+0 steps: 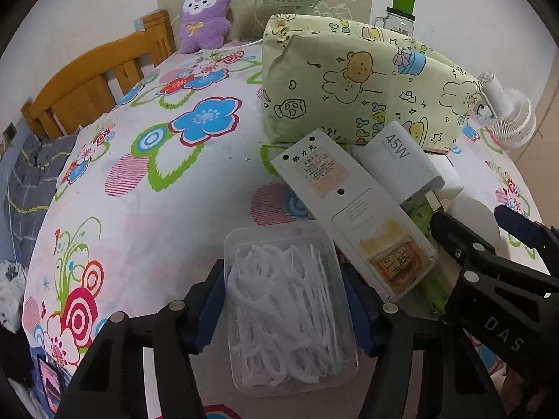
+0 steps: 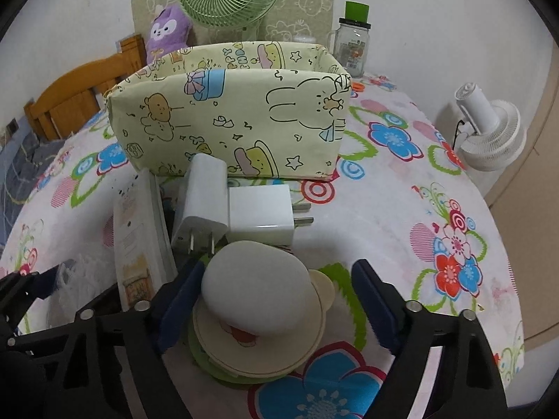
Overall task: Organize rigid objects
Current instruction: 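Lower the left tool to the clear floss-pick box and close on it, then lift the floss-pick box with the left tool while the right tool grasps the white round coaster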
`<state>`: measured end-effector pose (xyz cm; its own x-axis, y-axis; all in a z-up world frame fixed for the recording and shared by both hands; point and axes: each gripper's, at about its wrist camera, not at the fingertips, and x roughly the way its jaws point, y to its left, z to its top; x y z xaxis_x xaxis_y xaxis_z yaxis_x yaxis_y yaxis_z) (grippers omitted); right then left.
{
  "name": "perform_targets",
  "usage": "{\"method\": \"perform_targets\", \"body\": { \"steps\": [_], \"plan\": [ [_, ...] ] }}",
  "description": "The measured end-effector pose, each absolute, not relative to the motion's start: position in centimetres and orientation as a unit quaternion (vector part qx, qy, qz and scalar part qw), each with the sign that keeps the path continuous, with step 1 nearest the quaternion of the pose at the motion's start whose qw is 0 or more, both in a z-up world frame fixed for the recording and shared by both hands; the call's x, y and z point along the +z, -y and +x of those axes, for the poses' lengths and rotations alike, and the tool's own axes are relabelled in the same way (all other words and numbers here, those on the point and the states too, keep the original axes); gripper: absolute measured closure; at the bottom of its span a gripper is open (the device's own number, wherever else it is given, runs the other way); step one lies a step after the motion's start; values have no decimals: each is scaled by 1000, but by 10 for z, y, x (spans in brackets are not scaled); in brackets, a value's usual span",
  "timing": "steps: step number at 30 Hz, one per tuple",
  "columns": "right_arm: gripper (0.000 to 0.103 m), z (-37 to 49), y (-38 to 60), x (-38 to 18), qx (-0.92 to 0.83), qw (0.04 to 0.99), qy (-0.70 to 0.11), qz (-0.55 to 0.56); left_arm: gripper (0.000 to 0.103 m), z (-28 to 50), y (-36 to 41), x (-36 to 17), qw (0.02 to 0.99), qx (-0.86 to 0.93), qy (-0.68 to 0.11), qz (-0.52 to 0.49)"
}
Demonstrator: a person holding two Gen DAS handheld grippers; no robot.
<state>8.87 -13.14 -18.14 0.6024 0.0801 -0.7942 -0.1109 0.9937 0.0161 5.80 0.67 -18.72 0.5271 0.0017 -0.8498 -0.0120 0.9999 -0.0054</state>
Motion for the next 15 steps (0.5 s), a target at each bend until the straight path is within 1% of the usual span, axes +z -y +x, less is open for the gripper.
{"method": "perform_targets", "body": {
  "steps": [1,3,5,15],
  "plan": [
    [24,89,130,-181,58,895,-441,-20,40,59,-7,-187,874,4,-486,-6],
    [38,88,126,-180,67,895,-441,-20,40,60,-7,-187,873,3,-487,-7],
    [44,87,122,-179,69,895,-439,-31,40,61,-8,-185,874,3,-487,-10],
    [44,83,126,-166,64,903,-425,-23,40,58,-6,-170,885,3,-466,-8]
  ]
}}
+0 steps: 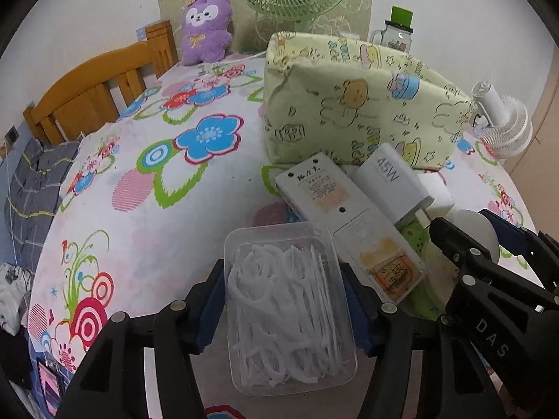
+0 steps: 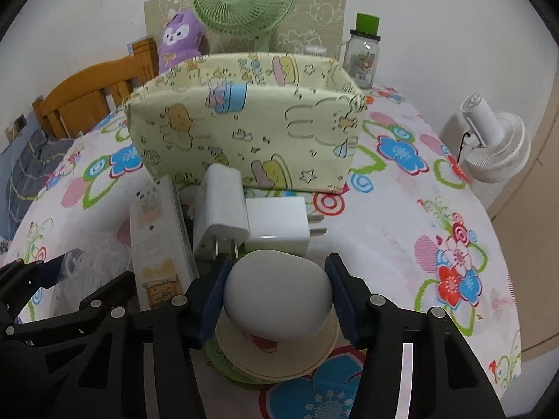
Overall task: Organize rigid objects
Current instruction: 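Lift the floss-pick box with the left tool while the right tool grasps the white round coaster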
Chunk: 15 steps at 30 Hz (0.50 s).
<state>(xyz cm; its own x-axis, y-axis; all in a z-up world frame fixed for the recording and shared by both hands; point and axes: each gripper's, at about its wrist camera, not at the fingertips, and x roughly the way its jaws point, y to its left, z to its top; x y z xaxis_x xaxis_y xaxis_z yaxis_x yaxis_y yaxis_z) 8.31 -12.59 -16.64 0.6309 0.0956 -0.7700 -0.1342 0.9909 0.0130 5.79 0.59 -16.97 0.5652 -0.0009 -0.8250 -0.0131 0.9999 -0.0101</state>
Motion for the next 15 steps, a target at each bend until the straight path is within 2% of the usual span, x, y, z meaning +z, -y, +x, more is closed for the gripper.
{"method": "perform_targets", "body": {
  "steps": [15],
  "plan": [
    [44,78,135,-129,48,919,-392,-18,40,59,4,-129,902,-16,-431,-1]
  ]
}}
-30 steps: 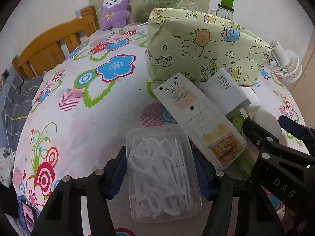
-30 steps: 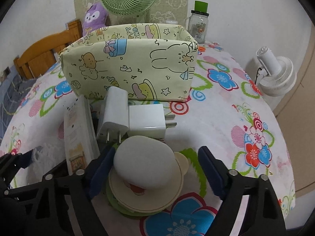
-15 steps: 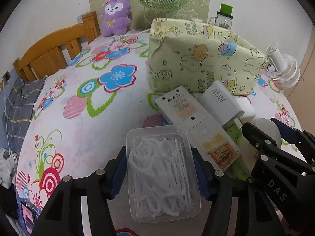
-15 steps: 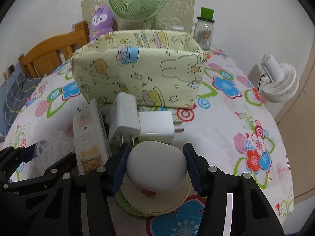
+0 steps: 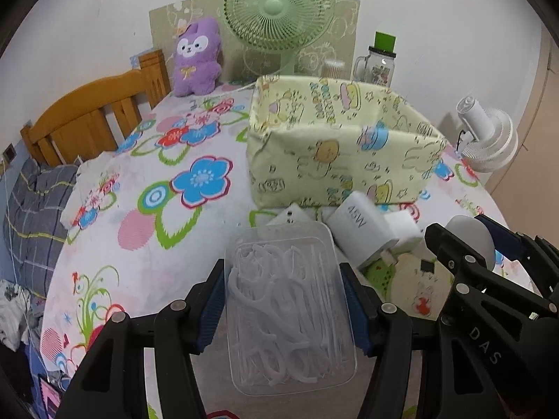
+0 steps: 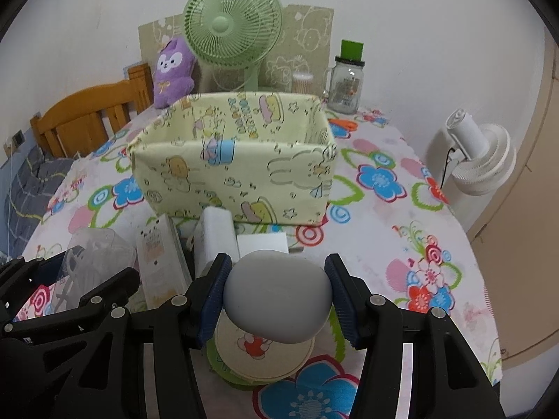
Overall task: Organize rigid objects
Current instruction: 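Lift the floss-pick box with the left tool while the right tool grasps the white round coaster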
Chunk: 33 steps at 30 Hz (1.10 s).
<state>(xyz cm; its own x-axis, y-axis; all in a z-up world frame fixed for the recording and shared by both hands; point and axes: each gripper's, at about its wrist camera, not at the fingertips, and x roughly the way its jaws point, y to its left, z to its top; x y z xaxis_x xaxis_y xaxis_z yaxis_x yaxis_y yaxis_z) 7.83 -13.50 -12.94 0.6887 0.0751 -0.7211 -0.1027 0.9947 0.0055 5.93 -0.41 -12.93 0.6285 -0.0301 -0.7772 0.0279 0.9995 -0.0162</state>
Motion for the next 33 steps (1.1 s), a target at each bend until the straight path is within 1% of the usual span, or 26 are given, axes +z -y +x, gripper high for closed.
{"method": "perform_targets", "body": {
  "steps": [19,33],
  "plan": [
    [44,74,154,-75,35,940,-339,-7,40,59,19,-74,927,-28,-374,12],
    [44,85,157,-56,38,946,-323,0,40,70,20,-54,934,-26,-357,10]
  ]
}}
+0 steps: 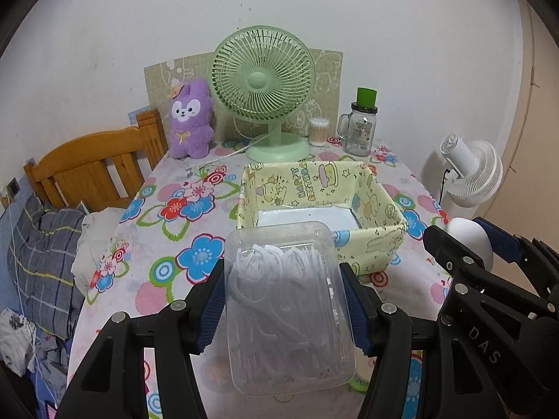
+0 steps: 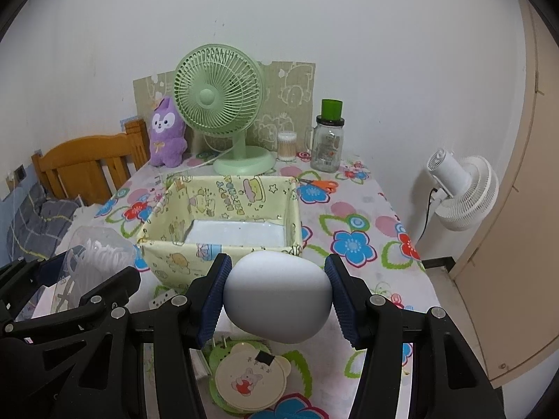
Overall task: Organize rigid objects
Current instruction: 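Lift the floss-pick box with the left tool while the right tool grasps the white round coaster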
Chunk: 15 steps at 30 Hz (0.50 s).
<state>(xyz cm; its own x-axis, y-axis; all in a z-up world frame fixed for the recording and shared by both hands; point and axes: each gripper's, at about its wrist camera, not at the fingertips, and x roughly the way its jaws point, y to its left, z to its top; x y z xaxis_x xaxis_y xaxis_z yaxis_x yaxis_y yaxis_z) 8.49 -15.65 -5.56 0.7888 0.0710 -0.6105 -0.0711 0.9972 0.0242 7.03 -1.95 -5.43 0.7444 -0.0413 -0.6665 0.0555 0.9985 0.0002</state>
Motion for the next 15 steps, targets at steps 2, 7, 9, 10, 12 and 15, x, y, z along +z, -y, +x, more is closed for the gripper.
{"method": "perform_targets", "body": {
  "steps": [2,7,9,10,12,15],
  "plan": [
    [44,89,157,-54,38,946,-322,1,40,74,20,-53,934,-26,-355,11],
    [44,100,156,-52,37,946,-322,2,40,88,19,-52,932,-28,-360,7],
    [44,104,157,-52,37,945,-324,5,40,95,20,-52,931,-29,-363,6],
    [44,107,158,-52,37,945,-324,7,40,97,21,-52,932,-29,-362,8],
    [44,112,159,-52,38,946,-323,9,40,102,22,-50,932,-27,-361,12],
    [44,120,159,-51,40,946,-321,11,42,111,22,-47,932,-27,-360,9]
  ]
}}
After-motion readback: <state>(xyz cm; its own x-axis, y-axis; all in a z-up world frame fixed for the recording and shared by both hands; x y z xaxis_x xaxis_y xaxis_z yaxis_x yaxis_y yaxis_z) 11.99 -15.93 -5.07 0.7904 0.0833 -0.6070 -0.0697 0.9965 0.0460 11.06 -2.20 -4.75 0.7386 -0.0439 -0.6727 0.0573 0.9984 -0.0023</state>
